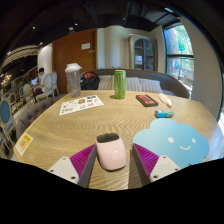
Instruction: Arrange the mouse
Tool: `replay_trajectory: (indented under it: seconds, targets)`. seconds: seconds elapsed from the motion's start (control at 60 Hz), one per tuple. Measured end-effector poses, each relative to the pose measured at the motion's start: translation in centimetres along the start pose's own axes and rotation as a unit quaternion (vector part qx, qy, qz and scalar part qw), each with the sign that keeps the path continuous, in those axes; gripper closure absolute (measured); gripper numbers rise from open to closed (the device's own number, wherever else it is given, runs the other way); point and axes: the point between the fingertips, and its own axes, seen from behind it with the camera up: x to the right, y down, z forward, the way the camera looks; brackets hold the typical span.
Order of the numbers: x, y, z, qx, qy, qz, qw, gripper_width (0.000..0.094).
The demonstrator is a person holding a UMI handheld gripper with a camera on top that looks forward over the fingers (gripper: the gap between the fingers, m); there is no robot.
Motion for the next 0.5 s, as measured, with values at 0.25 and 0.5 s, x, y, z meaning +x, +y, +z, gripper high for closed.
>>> replay_trajectory:
  seconds: [0.25,0.5]
  targets:
    - [-0.1,0.0,0.4,-0.015,0.013,0.007,1.000,0.0377]
    - [-1.8,0.0,-0.4,-0.004,-0.010,-0.004,1.000,0.0517]
